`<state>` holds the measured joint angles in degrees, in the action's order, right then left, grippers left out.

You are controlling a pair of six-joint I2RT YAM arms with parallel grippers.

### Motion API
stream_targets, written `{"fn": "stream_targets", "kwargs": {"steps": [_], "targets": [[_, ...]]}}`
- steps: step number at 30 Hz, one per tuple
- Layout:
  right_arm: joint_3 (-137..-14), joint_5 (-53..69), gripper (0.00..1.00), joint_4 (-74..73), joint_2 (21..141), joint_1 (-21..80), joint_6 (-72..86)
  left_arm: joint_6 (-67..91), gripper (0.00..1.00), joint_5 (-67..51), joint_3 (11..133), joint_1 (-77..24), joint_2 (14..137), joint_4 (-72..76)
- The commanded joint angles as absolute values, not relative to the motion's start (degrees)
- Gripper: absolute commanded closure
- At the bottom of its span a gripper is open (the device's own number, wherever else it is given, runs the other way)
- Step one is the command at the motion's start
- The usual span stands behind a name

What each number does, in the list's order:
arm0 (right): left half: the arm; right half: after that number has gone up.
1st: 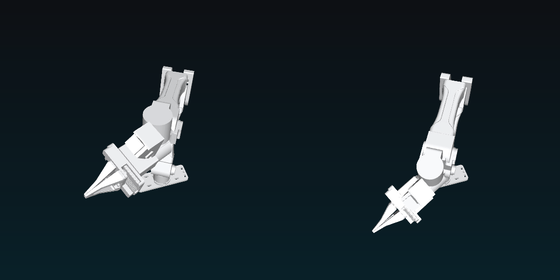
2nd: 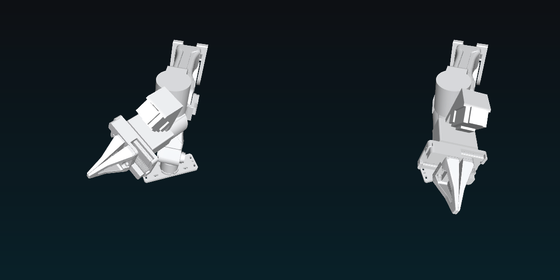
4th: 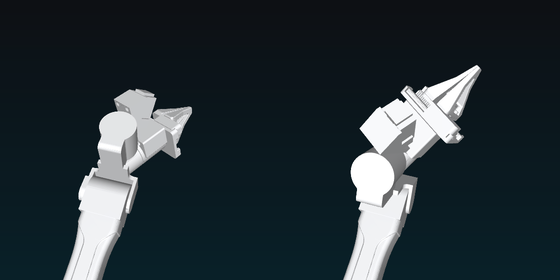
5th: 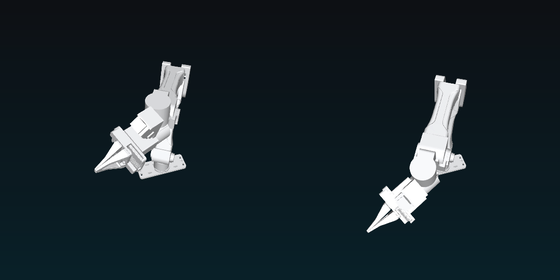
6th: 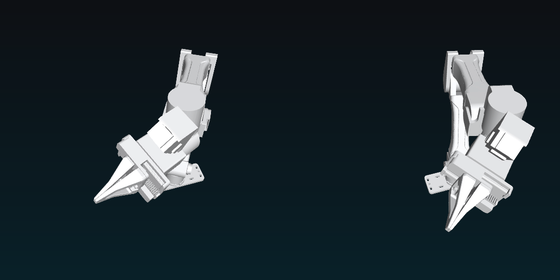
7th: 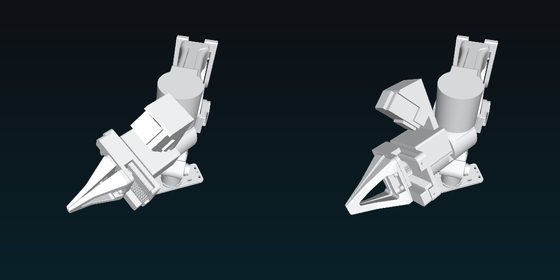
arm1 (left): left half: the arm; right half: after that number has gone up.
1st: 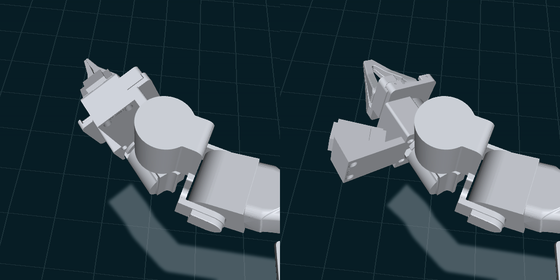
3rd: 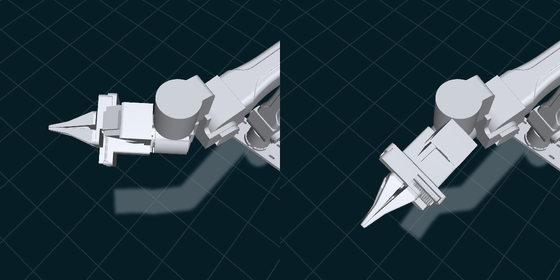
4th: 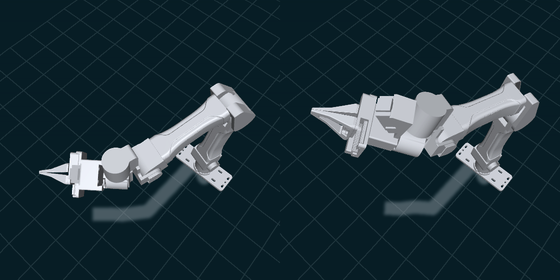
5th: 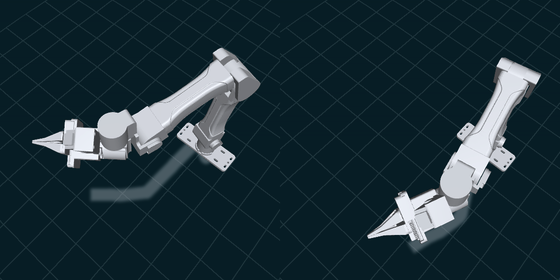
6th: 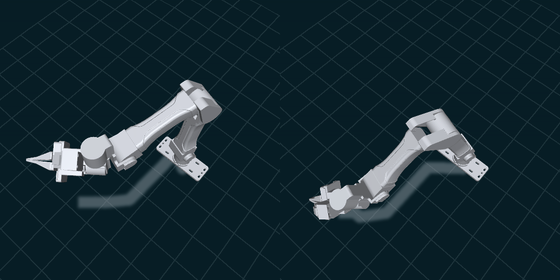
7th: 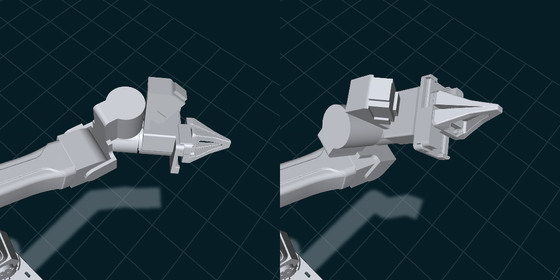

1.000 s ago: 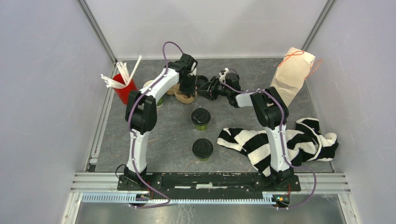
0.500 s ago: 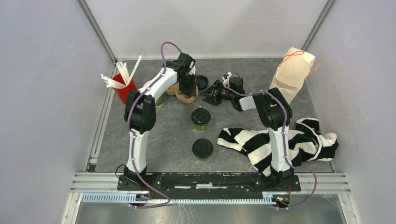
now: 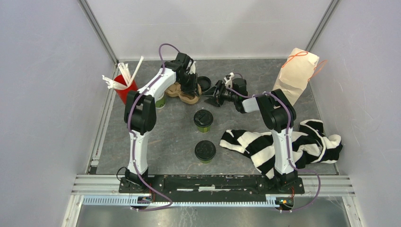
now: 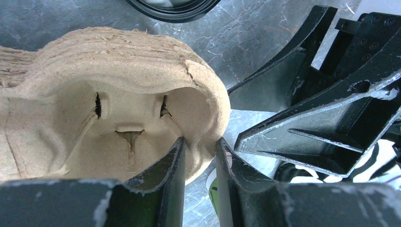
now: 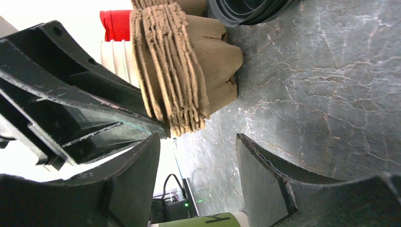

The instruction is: Pack the takeout coffee

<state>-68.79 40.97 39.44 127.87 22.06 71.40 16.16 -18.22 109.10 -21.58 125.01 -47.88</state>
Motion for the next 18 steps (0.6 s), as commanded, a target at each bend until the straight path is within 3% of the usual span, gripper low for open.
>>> {"fn": "stream_targets", "kwargs": {"steps": [1,18], "targets": [[-70.76,41.93,0.34,45.71,128.39,22.37,73.82,17.67,0.76,-24.56,107.99,-20.52,124.00,-45.34],[-75.33,40.17,0.37,45.31,132.15,22.37,74.75,15.75,0.82,-27.53,106.70,-18.97,123.40,-45.59]]}}
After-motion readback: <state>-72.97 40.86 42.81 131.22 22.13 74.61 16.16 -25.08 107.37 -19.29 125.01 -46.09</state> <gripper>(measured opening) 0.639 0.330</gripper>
